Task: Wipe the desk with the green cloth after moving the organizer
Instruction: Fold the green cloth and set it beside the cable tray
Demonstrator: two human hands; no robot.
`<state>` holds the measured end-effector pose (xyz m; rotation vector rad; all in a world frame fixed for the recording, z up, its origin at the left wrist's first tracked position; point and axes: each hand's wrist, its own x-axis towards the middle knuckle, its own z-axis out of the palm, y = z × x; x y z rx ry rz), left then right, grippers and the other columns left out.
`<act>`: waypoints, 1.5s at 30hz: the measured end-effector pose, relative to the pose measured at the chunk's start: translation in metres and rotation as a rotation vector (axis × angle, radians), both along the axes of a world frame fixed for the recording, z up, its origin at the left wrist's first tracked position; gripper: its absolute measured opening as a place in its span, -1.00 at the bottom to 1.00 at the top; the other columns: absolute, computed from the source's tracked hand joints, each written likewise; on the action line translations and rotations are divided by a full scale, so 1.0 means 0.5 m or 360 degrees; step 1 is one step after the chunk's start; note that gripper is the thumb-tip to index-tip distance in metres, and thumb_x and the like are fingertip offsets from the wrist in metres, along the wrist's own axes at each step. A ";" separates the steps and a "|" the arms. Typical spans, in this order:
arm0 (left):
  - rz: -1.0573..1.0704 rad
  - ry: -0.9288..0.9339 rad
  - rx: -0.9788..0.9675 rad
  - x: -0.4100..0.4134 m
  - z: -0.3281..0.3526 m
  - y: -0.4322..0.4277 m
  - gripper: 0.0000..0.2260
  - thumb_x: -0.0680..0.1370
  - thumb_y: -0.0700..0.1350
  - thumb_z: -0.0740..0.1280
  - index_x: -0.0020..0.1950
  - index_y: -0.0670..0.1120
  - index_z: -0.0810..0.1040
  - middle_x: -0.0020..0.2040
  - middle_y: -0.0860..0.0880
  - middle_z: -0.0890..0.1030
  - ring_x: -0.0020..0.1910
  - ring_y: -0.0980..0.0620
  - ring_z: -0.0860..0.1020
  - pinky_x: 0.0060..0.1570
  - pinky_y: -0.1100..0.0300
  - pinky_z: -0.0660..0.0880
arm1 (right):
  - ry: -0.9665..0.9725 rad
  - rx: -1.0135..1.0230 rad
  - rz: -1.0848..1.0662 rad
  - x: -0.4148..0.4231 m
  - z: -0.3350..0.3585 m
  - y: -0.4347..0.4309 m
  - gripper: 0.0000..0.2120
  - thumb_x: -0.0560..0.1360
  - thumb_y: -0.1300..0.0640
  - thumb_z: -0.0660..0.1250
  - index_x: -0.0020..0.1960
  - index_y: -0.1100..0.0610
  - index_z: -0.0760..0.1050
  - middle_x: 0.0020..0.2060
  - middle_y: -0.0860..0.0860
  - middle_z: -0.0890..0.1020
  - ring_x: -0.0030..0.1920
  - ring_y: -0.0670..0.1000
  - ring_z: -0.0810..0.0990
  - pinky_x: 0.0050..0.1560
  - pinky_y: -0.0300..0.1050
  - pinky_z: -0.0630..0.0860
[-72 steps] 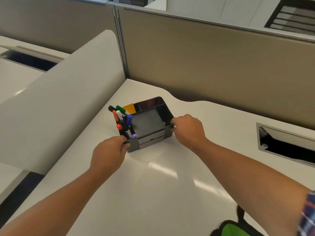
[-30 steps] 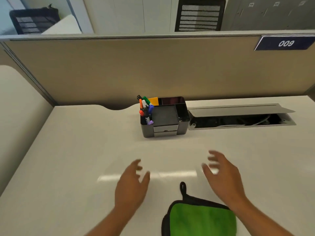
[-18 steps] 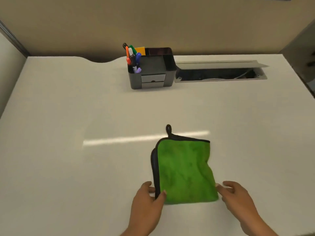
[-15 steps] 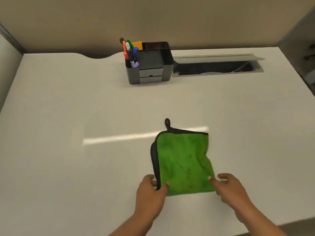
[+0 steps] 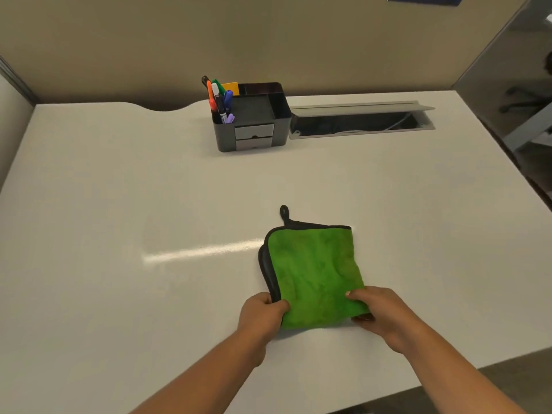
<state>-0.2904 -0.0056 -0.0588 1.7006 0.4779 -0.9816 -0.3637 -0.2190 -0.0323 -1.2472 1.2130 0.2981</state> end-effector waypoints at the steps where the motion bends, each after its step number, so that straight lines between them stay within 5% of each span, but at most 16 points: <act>1: 0.0039 0.0025 -0.0043 -0.003 0.001 0.000 -0.90 0.41 -0.16 0.37 -0.17 -0.17 0.51 -0.21 -0.11 0.55 -0.27 -0.05 0.48 -0.28 0.11 0.39 | -0.0093 0.0117 -0.0081 -0.001 0.008 0.000 -0.83 0.52 0.30 0.37 0.09 0.33 0.61 0.02 0.24 0.71 0.06 0.20 0.67 -0.08 0.01 0.65; 5: 0.0368 0.0414 -0.0333 -0.017 0.014 -0.011 -0.82 0.47 -0.19 0.36 0.06 -0.19 0.54 -0.03 -0.17 0.60 -0.20 -0.09 0.55 -0.41 0.16 0.50 | -0.0410 0.0367 -0.0309 -0.004 0.048 -0.001 -0.82 0.53 0.35 0.27 0.09 0.32 0.58 -0.11 0.19 0.74 -0.08 0.15 0.68 -0.27 -0.04 0.68; 13: 0.0541 0.0709 -0.0852 -0.056 0.088 -0.064 -0.74 0.27 -0.21 0.54 -0.07 -0.19 0.67 -0.30 -0.11 0.64 -0.45 0.04 0.55 -0.52 0.23 0.42 | -0.0677 0.0509 -0.0330 -0.047 0.123 -0.104 -0.73 0.29 0.28 0.35 -0.03 0.25 0.66 -0.11 0.14 0.72 -0.20 0.03 0.70 -0.28 -0.14 0.66; 22: 0.0004 0.0241 -0.1175 -0.042 0.179 -0.299 -0.62 0.37 -0.20 0.50 0.18 -0.12 0.65 0.18 -0.19 0.66 0.15 -0.16 0.64 -0.06 0.10 0.60 | -0.0617 0.0409 -0.0063 -0.100 0.195 -0.383 -0.71 0.30 0.34 0.30 -0.06 0.34 0.70 -0.16 0.29 0.72 -0.31 0.10 0.72 -0.40 -0.09 0.66; 27: -0.0169 0.0084 -0.1036 -0.001 0.187 -0.485 -0.63 0.41 -0.14 0.49 0.21 -0.02 0.62 0.16 -0.09 0.68 0.10 -0.07 0.66 -0.05 0.14 0.54 | -0.0602 0.0383 -0.0068 -0.073 0.206 -0.567 -0.71 0.35 0.34 0.32 0.02 0.33 0.69 -0.07 0.28 0.72 -0.28 0.06 0.71 -0.37 -0.13 0.66; 33: -0.0254 -0.0078 -0.0859 0.128 0.200 -0.719 -0.70 0.47 -0.19 0.43 0.19 -0.01 0.58 0.02 0.02 0.72 -0.12 0.10 0.67 -0.23 0.23 0.53 | -0.0702 0.0106 -0.0140 0.067 0.219 -0.771 -0.71 0.54 0.41 0.17 0.07 0.24 0.63 -0.23 0.09 0.74 -0.35 -0.05 0.69 -0.39 -0.21 0.63; 38: -0.0316 -0.0361 -0.0801 0.232 0.195 -0.911 -0.66 0.48 -0.21 0.43 0.25 -0.08 0.54 0.14 -0.10 0.67 0.06 -0.06 0.64 -0.14 0.15 0.57 | -0.0903 -0.0160 -0.0219 0.167 0.203 -0.948 -0.67 0.55 0.37 0.18 0.18 0.13 0.60 -0.06 0.10 0.70 -0.10 0.06 0.65 -0.21 -0.09 0.66; 42: -0.0557 -0.0609 -0.0076 0.234 0.112 -0.974 -0.40 0.43 -0.07 0.47 0.40 -0.21 0.37 0.18 -0.21 0.60 0.07 -0.12 0.61 -0.06 0.03 0.57 | -0.0323 -0.0614 -0.0094 0.154 0.099 -1.037 -0.77 0.53 0.26 0.35 0.18 0.22 0.59 0.10 0.17 0.65 0.04 0.16 0.66 0.04 -0.01 0.58; 45: -0.0937 -0.1067 0.0353 0.216 0.051 -0.987 -0.41 0.45 0.05 0.40 0.43 -0.08 0.35 0.30 -0.09 0.51 0.22 -0.07 0.54 0.14 0.07 0.49 | -0.0015 -0.1088 0.0237 0.131 0.019 -1.063 -0.57 0.51 0.19 0.41 0.36 0.21 0.52 0.26 0.18 0.61 0.23 0.19 0.58 0.29 0.09 0.49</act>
